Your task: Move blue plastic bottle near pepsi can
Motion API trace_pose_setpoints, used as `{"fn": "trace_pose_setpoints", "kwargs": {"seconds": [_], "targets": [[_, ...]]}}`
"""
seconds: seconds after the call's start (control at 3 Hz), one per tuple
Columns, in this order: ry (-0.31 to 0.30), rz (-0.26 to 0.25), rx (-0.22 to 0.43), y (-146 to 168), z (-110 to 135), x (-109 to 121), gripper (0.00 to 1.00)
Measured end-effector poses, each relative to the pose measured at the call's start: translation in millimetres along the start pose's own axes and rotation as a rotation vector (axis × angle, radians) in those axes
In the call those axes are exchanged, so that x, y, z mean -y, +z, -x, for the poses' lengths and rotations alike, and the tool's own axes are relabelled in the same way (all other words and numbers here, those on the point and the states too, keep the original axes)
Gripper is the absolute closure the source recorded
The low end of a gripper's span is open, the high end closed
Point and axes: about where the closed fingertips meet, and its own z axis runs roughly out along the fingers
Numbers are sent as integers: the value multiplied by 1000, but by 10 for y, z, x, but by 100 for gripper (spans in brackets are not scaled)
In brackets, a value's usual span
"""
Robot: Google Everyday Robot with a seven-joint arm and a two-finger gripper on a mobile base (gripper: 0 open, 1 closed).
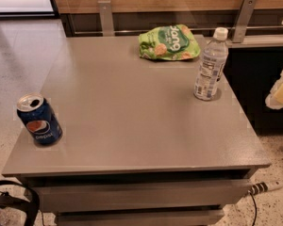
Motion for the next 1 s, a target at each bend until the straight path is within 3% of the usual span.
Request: {"fn": "trace_pose_setpoints", "kwargs": {"seconds": [0.33,0.67,1.0], "targets": [[151,-63,214,141,-331,361,0],[214,-62,400,388,-383,584,0],[240,-37,612,600,-273,739,0]]}}
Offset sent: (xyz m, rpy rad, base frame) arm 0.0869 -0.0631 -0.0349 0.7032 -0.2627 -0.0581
